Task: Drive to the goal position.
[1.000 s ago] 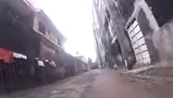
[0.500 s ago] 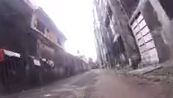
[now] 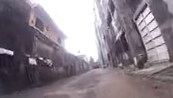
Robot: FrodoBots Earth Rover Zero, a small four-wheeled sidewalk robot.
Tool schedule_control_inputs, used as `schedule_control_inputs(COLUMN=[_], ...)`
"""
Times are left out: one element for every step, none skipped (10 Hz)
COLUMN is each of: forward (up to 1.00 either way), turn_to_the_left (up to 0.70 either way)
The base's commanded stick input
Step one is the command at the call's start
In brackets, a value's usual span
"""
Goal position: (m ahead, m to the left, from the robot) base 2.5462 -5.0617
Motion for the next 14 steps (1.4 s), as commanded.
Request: schedule_control_inputs(forward=[1.0,1.0,1.0,1.0,1.0,1.0,1.0,1.0,1.0,1.0,1.0,1.0,1.0,1.0], turn_to_the_left=[0.0,0.0,0.0,0.0,0.0,0.0,0.0,0.0,0.0,0.0,0.0,0.0,0.0,0.0])
